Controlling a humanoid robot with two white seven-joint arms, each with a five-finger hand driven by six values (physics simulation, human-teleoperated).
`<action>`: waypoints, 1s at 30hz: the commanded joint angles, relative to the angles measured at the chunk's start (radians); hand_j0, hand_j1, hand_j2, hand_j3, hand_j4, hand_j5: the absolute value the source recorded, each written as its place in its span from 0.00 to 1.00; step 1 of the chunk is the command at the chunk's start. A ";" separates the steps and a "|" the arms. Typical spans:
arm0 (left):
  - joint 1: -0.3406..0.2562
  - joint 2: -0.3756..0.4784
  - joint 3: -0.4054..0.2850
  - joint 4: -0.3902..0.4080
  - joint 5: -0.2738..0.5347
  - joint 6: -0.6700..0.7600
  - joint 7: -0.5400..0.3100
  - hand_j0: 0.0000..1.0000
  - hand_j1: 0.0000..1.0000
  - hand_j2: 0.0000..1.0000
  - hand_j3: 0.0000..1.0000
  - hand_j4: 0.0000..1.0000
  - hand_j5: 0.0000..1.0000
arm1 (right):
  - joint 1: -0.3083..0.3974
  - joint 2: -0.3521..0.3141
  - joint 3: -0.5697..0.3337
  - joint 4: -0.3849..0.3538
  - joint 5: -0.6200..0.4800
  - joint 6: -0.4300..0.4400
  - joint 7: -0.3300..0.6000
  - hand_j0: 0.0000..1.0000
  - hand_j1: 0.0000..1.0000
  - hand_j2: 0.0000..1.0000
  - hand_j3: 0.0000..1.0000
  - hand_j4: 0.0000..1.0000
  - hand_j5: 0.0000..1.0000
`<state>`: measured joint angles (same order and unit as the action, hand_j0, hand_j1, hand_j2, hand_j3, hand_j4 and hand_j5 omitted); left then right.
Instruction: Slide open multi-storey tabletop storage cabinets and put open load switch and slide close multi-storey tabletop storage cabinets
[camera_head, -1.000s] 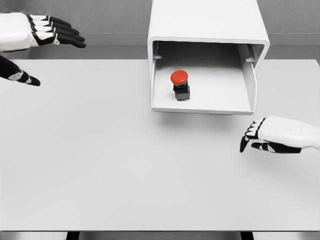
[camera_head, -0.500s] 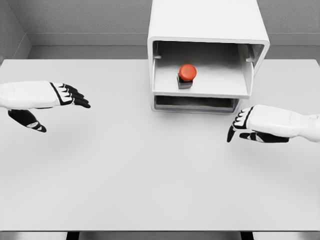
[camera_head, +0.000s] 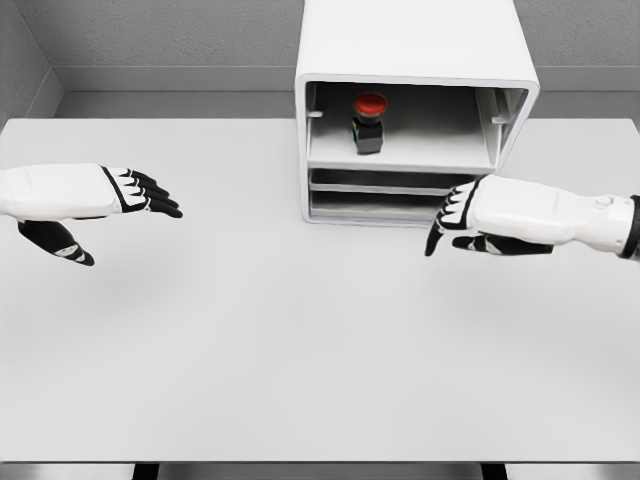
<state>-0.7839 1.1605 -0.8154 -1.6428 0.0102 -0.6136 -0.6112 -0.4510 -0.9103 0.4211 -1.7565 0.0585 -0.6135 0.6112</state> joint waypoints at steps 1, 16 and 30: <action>0.000 0.002 0.001 0.000 0.007 0.003 0.000 1.00 1.00 1.00 1.00 1.00 1.00 | -0.003 0.014 0.002 0.003 -0.005 0.003 0.000 0.54 0.54 0.54 0.54 0.54 0.54; 0.055 -0.001 -0.045 0.011 0.007 0.003 0.000 1.00 1.00 1.00 1.00 1.00 1.00 | -0.109 0.071 0.024 0.060 0.024 0.003 0.000 0.56 0.56 0.56 0.56 0.56 0.56; 0.072 -0.001 -0.084 0.021 0.008 0.003 0.000 1.00 1.00 1.00 1.00 1.00 1.00 | -0.098 0.033 0.042 -0.001 0.044 0.003 0.000 0.77 0.77 0.77 0.77 0.77 0.77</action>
<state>-0.7117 1.1592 -0.8985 -1.6215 0.0121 -0.6134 -0.6112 -0.5354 -0.8615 0.4644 -1.7465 0.1083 -0.6143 0.6114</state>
